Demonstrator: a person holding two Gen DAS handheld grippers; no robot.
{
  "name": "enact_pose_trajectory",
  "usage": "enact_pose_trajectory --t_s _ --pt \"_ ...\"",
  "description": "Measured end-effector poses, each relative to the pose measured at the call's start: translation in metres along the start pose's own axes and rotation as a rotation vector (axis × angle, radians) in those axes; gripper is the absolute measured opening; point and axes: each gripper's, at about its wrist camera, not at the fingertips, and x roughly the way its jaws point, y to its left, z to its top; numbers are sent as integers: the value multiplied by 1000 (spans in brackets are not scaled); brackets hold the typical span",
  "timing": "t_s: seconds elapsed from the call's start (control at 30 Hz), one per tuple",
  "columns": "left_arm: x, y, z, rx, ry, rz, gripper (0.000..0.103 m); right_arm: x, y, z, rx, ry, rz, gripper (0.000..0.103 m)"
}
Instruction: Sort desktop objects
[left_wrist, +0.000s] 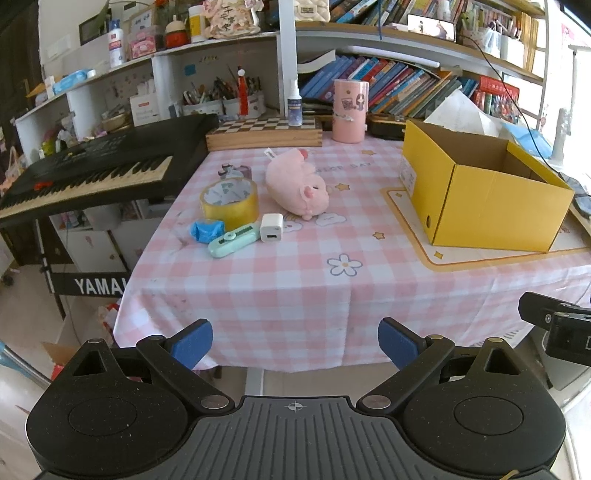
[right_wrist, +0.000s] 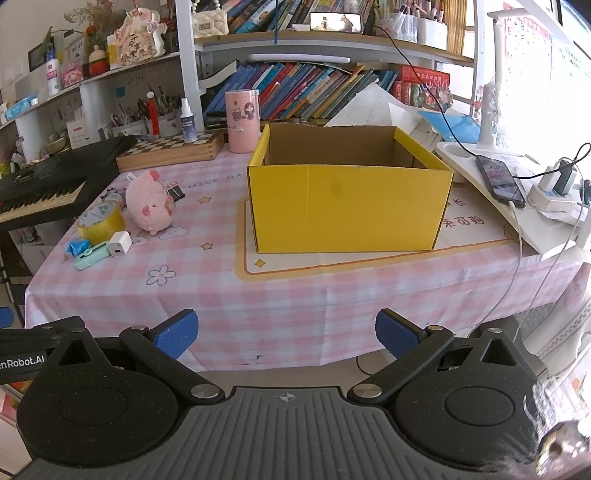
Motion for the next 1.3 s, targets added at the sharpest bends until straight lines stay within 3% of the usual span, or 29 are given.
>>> enact_pose_trajectory --t_s 1.3 --pt "2 -5 -5 37 21 -18 98 6 8 1 -42 18 24 103"
